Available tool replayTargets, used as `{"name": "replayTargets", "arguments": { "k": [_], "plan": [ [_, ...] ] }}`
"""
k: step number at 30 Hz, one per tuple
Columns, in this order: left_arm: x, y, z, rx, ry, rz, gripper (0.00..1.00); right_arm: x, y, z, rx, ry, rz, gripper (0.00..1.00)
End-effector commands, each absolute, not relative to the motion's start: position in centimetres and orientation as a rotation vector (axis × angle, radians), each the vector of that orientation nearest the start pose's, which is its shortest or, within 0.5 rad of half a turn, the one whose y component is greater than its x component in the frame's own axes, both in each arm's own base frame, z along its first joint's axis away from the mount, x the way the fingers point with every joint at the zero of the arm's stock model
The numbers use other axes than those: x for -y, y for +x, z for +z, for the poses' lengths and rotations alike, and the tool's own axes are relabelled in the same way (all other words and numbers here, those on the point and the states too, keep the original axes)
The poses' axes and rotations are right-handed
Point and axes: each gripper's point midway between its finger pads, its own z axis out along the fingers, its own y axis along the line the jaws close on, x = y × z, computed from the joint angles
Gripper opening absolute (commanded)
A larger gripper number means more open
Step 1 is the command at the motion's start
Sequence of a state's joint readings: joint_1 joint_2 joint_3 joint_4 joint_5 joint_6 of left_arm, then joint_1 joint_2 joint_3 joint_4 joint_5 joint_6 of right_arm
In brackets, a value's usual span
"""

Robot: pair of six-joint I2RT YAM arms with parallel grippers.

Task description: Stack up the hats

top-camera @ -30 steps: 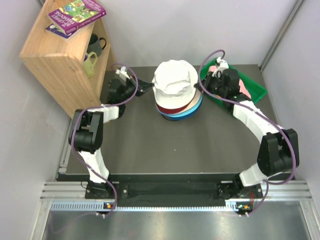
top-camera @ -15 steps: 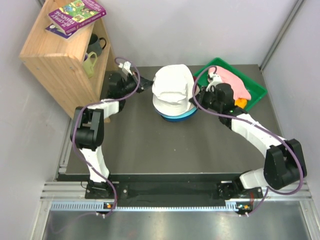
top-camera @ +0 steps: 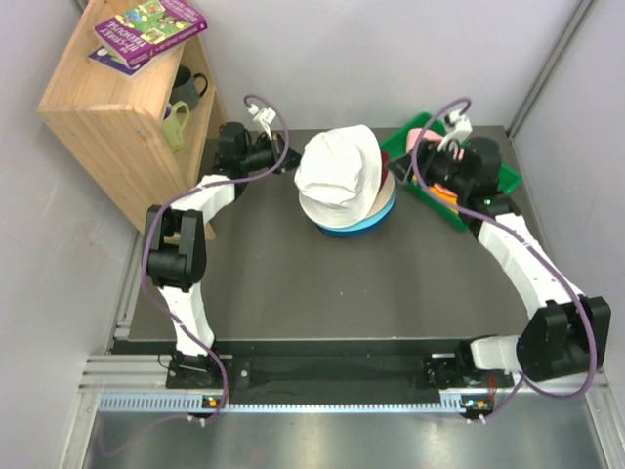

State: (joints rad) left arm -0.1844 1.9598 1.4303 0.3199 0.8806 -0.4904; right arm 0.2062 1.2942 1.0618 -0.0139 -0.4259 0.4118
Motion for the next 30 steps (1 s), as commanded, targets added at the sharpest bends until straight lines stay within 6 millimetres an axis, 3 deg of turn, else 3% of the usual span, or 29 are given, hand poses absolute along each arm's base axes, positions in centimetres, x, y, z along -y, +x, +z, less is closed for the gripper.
{"name": "replayTargets", "arguments": {
  "k": [1, 2, 3, 4, 6, 7, 9, 10, 18, 22, 23, 26, 28, 30],
  "plan": [
    [25.3, 47.1, 20.4, -1.855, 0.516, -1.269, 0.0, -18.2, 40.4, 35.5, -1.611, -0.289, 0.931, 0.69],
    [25.2, 47.2, 20.6, -1.849, 0.518, -1.264, 0.0, -18.4, 41.8, 35.3, -1.594, -0.296, 0.955, 0.7],
    [25.1, 47.2, 20.7, -1.848, 0.517, -1.263, 0.0, -18.7, 42.4, 36.3, -1.563, -0.314, 0.972, 0.7],
    [25.2, 47.2, 20.7, -1.846, 0.517, -1.262, 0.0, -19.3, 43.5, 35.0, -1.585, -0.329, 1.01, 0.7],
    [25.2, 47.3, 21.0, -1.84, 0.514, -1.258, 0.0, -19.9, 44.8, 36.2, -1.536, -0.355, 1.043, 0.71],
    [25.1, 47.3, 21.0, -1.84, 0.514, -1.258, 0.0, -20.4, 45.7, 34.9, -1.551, -0.365, 1.077, 0.71],
    [25.1, 47.3, 21.0, -1.842, 0.509, -1.255, 0.0, -21.0, 46.3, 35.7, -1.51, -0.381, 1.127, 0.72],
    [25.1, 47.3, 21.0, -1.843, 0.509, -1.25, 0.0, -21.6, 46.6, 34.6, -1.527, -0.393, 1.164, 0.72],
    [25.0, 47.4, 21.6, -1.837, 0.506, -1.239, 0.0, -24.1, 46.3, 33.4, -1.54, -0.444, 1.275, 0.68],
    [24.9, 47.1, 21.7, -1.841, 0.501, -1.241, 0.0, -24.4, 45.5, 32.5, -1.566, -0.462, 1.3, 0.45],
    [24.9, 46.9, 22.1, -1.83, 0.504, -1.239, 0.0, -24.4, 45.2, 32.2, -1.574, -0.465, 1.306, 0.27],
    [24.8, 46.2, 23.0, -1.806, 0.501, -1.25, 0.0, -24.3, 44.3, 31.6, -1.601, -0.462, 1.306, 0.0],
    [24.8, 45.5, 22.9, -1.811, 0.485, -1.266, 0.0, -24.1, 43.7, 31.8, -1.61, -0.459, 1.289, 0.0],
    [24.6, 44.9, 23.8, -1.793, 0.481, -1.262, 0.0, -23.8, 43.1, 30.7, -1.643, -0.452, 1.271, 0.0]
  ]
}}
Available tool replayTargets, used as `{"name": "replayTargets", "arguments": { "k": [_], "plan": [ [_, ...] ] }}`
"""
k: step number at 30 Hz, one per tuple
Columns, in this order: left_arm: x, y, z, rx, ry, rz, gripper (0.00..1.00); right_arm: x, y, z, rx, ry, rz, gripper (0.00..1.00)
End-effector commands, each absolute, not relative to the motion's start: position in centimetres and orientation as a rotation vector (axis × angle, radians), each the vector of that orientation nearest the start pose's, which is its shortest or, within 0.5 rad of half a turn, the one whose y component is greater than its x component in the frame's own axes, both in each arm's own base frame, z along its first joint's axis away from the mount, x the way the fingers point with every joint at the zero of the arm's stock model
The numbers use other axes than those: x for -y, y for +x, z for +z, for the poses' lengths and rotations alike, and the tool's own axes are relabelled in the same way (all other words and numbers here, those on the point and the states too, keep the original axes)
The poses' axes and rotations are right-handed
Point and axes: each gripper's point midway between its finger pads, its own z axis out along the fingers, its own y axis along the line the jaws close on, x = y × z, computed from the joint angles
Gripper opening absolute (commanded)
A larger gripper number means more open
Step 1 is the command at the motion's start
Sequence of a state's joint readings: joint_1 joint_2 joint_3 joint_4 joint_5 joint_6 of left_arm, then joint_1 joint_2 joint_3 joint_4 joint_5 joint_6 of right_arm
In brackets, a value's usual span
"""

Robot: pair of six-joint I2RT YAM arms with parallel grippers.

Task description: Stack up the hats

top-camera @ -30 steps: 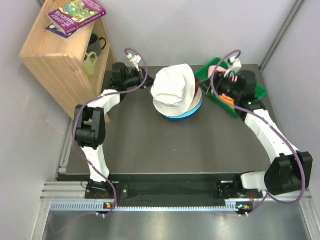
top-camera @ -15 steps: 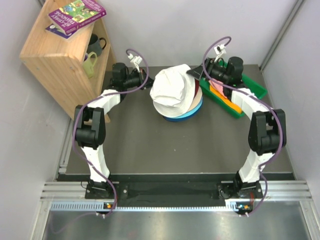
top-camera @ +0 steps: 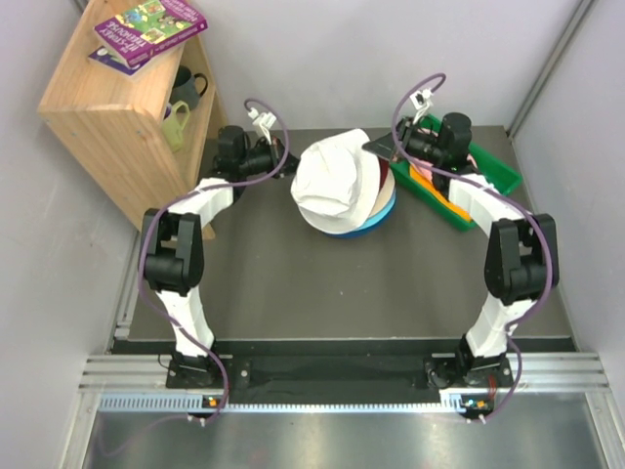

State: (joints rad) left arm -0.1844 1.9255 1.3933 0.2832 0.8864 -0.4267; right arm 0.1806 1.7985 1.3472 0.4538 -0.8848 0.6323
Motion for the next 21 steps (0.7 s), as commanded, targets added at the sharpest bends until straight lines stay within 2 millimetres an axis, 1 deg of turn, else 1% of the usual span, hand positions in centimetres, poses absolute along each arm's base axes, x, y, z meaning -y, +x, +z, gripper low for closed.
{"name": "replayTargets", "arguments": {
  "k": [1, 2, 3, 4, 5, 6, 7, 10, 11, 12, 13, 16, 17, 18, 19, 20, 21],
  "plan": [
    [24.5, 44.5, 23.7, -1.804, 0.469, -1.266, 0.0, -23.7, 42.4, 31.6, -1.627, -0.462, 1.263, 0.0],
    [24.5, 44.0, 24.7, -1.786, 0.473, -1.26, 0.0, -23.7, 41.9, 31.0, -1.649, -0.457, 1.266, 0.0],
    [24.3, 43.7, 24.8, -1.788, 0.468, -1.255, 0.0, -23.6, 41.1, 31.8, -1.633, -0.466, 1.26, 0.0],
    [24.2, 43.1, 24.7, -1.797, 0.464, -1.255, 0.0, -23.9, 40.7, 31.9, -1.634, -0.472, 1.258, 0.0],
    [23.8, 42.6, 25.8, -1.78, 0.46, -1.237, 0.0, -24.0, 40.1, 32.0, -1.639, -0.475, 1.257, 0.0],
    [23.6, 42.4, 25.7, -1.799, 0.441, -1.223, 0.0, -24.3, 39.2, 32.6, -1.639, -0.484, 1.258, 0.0],
    [23.3, 41.8, 26.4, -1.796, 0.437, -1.213, 0.0, -24.4, 38.8, 32.9, -1.636, -0.488, 1.253, 0.0],
    [22.8, 41.2, 27.6, -1.82, 0.394, -1.205, 0.0, -24.8, 37.5, 34.4, -1.624, -0.483, 1.251, 0.0],
    [22.7, 41.2, 27.8, -1.83, 0.379, -1.209, 0.0, -24.7, 37.3, 34.9, -1.618, -0.473, 1.251, 0.0],
    [22.7, 41.3, 28.6, -1.827, 0.368, -1.216, 0.0, -24.6, 37.2, 35.5, -1.609, -0.466, 1.249, 0.0],
    [22.6, 41.1, 28.8, -1.839, 0.358, -1.23, 0.0, -24.6, 37.2, 36.0, -1.604, -0.454, 1.256, 0.0],
    [22.6, 41.0, 30.0, -1.828, 0.336, -1.272, 0.0, -24.6, 37.4, 36.9, -1.594, -0.44, 1.259, 0.0],
    [22.6, 41.2, 30.0, -1.83, 0.324, -1.277, 0.0, -24.6, 37.6, 37.1, -1.593, -0.435, 1.258, 0.0],
    [22.3, 41.5, 30.4, -1.831, 0.298, -1.284, 0.0, -24.7, 38.0, 36.8, -1.604, -0.422, 1.264, 0.0],
    [22.3, 41.9, 30.0, -1.845, 0.281, -1.295, 0.0, -24.7, 38.3, 37.3, -1.591, -0.423, 1.26, 0.0],
    [22.1, 42.4, 29.9, -1.846, 0.267, -1.299, 0.0, -24.8, 38.8, 37.3, -1.59, -0.416, 1.261, 0.0],
    [21.8, 42.9, 30.4, -1.842, 0.239, -1.314, 0.0, -24.9, 39.6, 36.8, -1.604, -0.393, 1.27, 0.0]
  ]
}}
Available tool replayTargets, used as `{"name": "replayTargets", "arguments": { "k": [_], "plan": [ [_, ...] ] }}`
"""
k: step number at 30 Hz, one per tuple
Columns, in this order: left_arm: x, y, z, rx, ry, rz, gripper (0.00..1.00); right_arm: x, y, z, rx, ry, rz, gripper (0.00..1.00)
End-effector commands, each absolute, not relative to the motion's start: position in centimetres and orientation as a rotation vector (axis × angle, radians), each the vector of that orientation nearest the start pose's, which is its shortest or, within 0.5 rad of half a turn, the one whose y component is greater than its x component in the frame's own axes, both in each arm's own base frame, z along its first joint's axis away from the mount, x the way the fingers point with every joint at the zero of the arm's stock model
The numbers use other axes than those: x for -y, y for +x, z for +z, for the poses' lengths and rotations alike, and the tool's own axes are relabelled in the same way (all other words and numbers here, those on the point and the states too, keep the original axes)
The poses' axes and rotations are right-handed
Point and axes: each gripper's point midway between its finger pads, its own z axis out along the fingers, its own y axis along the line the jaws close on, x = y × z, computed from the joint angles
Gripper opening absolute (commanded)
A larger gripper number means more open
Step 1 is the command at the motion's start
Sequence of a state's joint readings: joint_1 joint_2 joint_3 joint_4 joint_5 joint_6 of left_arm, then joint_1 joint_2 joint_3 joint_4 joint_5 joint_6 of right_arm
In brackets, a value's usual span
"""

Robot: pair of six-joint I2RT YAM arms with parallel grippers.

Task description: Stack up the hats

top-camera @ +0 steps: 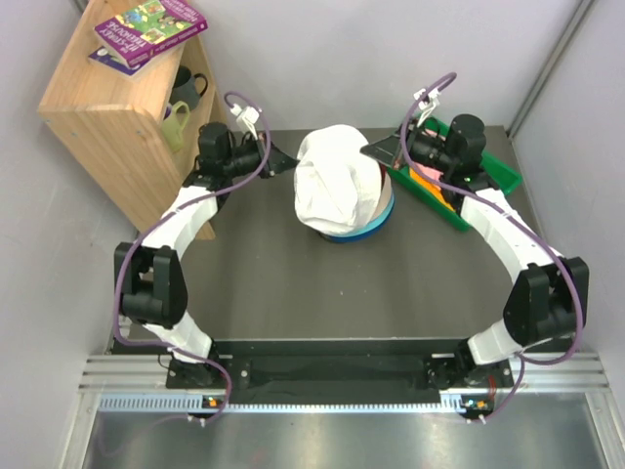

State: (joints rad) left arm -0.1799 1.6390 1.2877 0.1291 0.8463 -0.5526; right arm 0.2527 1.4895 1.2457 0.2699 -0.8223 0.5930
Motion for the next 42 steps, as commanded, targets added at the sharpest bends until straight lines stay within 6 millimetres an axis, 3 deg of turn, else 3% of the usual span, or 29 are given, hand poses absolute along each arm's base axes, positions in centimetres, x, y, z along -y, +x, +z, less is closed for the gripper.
{"name": "replayTargets", "arguments": {
  "k": [1, 5, 6, 7, 8, 9, 11, 15, 19, 25, 34, 42],
  "plan": [
    [21.8, 43.6, 29.8, -1.853, 0.219, -1.326, 0.0, -24.9, 40.2, 37.2, -1.595, -0.386, 1.271, 0.0],
    [21.3, 46.1, 30.2, -1.834, 0.175, -1.349, 0.0, -25.0, 42.9, 37.1, -1.59, -0.336, 1.268, 0.0],
    [21.3, 47.0, 29.2, -1.855, 0.158, -1.352, 0.0, -25.0, 44.0, 36.1, -1.616, -0.314, 1.269, 0.0],
    [21.4, 47.5, 28.8, -1.866, 0.151, -1.354, 0.0, -24.9, 44.7, 36.5, -1.608, -0.308, 1.26, 0.0],
    [21.5, 48.1, 29.4, -1.857, 0.163, -1.354, 0.0, -24.8, 45.9, 35.1, -1.647, -0.273, 1.249, 0.0],
    [21.6, 48.8, 27.6, -1.9, 0.135, -1.363, 0.0, -24.6, 46.6, 34.4, -1.668, -0.262, 1.23, 0.0],
    [21.7, 49.4, 26.8, -1.917, 0.126, -1.374, 0.0, -24.3, 47.7, 33.6, -1.693, -0.238, 1.202, 0.0],
    [21.6, 50.0, 24.0, -1.964, 0.082, -1.363, 0.0, -22.7, 49.1, 29.7, -1.787, -0.164, 1.115, 0.0],
    [21.9, 50.0, 22.5, -1.987, 0.076, -1.39, 0.0, -21.3, 49.4, 27.2, -1.854, -0.112, 1.061, 0.0],
    [21.5, 49.8, 20.3, -2.023, 0.047, -1.338, 0.0, -19.3, 48.7, 25.5, -1.893, -0.072, 0.948, 0.0],
    [22.8, 49.5, 16.2, -2.098, 0.032, -1.297, 0.0, -17.2, 48.4, 22.5, -1.953, -0.015, 0.862, 0.0],
    [22.0, 48.8, 11.3, -2.214, -0.026, -1.146, 0.0, -15.8, 47.6, 20.2, -1.997, 0.025, 0.804, 0.0]
  ]
}}
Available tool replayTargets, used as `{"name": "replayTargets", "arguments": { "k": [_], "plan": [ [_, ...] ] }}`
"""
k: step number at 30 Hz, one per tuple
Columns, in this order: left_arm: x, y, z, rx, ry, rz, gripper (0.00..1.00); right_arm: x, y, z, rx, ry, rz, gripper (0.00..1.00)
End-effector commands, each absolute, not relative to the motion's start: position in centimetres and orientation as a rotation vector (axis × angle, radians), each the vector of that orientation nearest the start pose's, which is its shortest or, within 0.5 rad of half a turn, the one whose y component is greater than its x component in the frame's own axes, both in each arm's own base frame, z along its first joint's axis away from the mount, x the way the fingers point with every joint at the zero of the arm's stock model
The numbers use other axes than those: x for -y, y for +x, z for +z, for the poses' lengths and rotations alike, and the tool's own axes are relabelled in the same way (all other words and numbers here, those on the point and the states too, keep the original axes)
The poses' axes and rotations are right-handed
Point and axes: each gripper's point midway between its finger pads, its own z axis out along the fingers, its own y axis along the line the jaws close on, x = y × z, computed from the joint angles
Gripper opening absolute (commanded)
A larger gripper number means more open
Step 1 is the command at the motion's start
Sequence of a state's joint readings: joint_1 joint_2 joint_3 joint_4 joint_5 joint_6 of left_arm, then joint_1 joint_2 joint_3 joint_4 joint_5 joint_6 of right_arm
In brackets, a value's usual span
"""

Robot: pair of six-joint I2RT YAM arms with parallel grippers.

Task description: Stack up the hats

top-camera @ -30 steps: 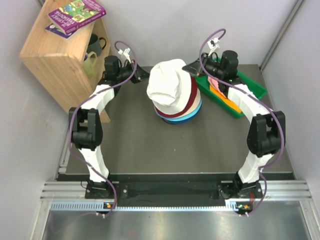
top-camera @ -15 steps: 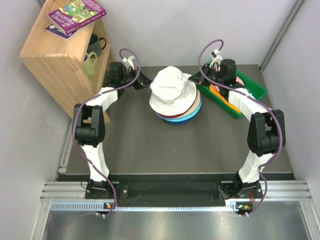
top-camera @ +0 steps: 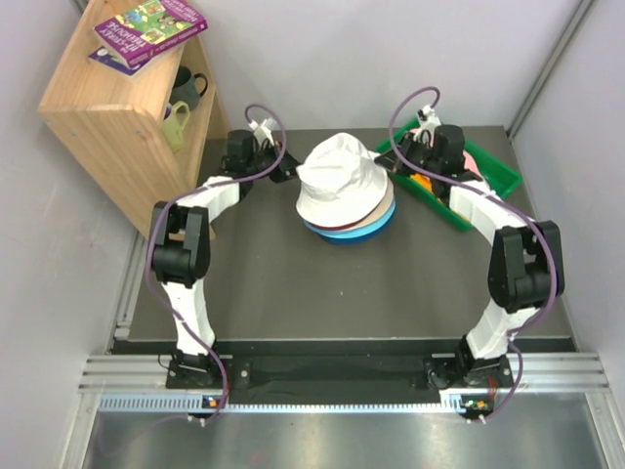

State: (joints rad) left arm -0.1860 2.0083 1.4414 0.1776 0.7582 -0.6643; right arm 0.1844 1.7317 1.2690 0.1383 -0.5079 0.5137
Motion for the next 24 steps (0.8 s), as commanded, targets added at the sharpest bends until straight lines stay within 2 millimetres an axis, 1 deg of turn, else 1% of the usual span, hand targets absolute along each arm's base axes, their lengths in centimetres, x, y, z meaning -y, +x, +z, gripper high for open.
{"name": "replayTargets", "arguments": {
  "k": [1, 3, 5, 7, 8, 9, 10, 11, 12, 13, 14, 15, 16, 17, 18, 19, 20, 21, 22, 23, 24],
  "plan": [
    [22.0, 48.8, 11.0, -2.218, -0.023, -1.131, 0.0, -15.7, 47.5, 20.1, -1.997, 0.029, 0.803, 0.0],
    [22.3, 48.4, 10.6, -2.231, -0.014, -1.123, 0.0, -15.7, 47.0, 19.9, -2.0, 0.027, 0.803, 0.0],
    [22.4, 48.2, 10.6, -2.232, -0.019, -1.113, 0.0, -15.6, 46.6, 20.3, -1.986, 0.027, 0.804, 0.0],
    [22.1, 48.5, 11.1, -2.218, -0.041, -1.084, 0.0, -15.6, 46.2, 20.1, -1.992, 0.029, 0.803, 0.0],
    [21.8, 48.4, 11.6, -2.214, -0.05, -1.066, 0.01, -15.5, 45.9, 20.6, -1.982, 0.026, 0.799, 0.0],
    [21.4, 48.6, 11.9, -2.211, -0.063, -1.048, 0.2, -15.4, 45.5, 20.1, -1.99, 0.031, 0.797, 0.0],
    [21.0, 48.6, 12.4, -2.206, -0.081, -1.036, 0.37, -15.4, 45.3, 20.1, -1.989, 0.031, 0.799, 0.0],
    [20.2, 48.9, 12.8, -2.195, -0.113, -1.005, 0.49, -15.5, 44.9, 20.6, -1.978, 0.025, 0.799, 0.0],
    [19.8, 48.8, 14.4, -2.162, -0.118, -0.99, 0.6, -15.6, 44.4, 20.2, -1.987, 0.025, 0.801, 0.0],
    [19.2, 48.6, 14.6, -2.161, -0.137, -0.969, 0.74, -15.5, 44.2, 20.3, -1.983, 0.024, 0.8, 0.0],
    [18.1, 48.8, 16.2, -2.121, -0.159, -0.917, 0.78, -15.5, 43.8, 20.8, -1.969, 0.019, 0.799, 0.0],
    [17.6, 48.5, 16.7, -2.116, -0.173, -0.891, 0.82, -15.6, 43.5, 20.5, -1.975, 0.018, 0.798, 0.0],
    [16.9, 48.1, 16.6, -2.119, -0.186, -0.857, 0.88, -15.7, 43.2, 20.6, -1.974, 0.017, 0.8, 0.0],
    [16.2, 47.8, 18.3, -2.085, -0.195, -0.835, 0.89, -15.7, 43.0, 21.0, -1.965, 0.015, 0.798, 0.0],
    [15.6, 47.5, 18.7, -2.073, -0.215, -0.8, 0.9, -15.7, 42.6, 20.7, -1.97, 0.017, 0.798, 0.0],
    [15.2, 46.6, 18.2, -2.086, -0.231, -0.787, 0.9, -15.7, 42.4, 20.6, -1.97, 0.018, 0.795, 0.0],
    [15.0, 45.7, 19.9, -2.051, -0.234, -0.792, 0.91, -15.7, 42.1, 20.9, -1.96, 0.019, 0.793, 0.0],
    [15.2, 44.9, 20.3, -2.04, -0.232, -0.821, 0.91, -15.6, 41.7, 20.3, -1.971, 0.028, 0.792, 0.0],
    [15.6, 43.8, 19.8, -2.019, -0.257, -0.879, 0.91, -15.6, 41.5, 20.3, -1.964, 0.029, 0.79, 0.0],
    [16.3, 42.7, 21.8, -1.949, -0.235, -0.948, 0.91, -15.6, 41.2, 20.4, -1.957, 0.039, 0.788, 0.0],
    [16.9, 41.7, 22.0, -1.922, -0.23, -1.005, 0.9, -15.5, 40.8, 19.7, -1.969, 0.047, 0.787, 0.0]
  ]
}}
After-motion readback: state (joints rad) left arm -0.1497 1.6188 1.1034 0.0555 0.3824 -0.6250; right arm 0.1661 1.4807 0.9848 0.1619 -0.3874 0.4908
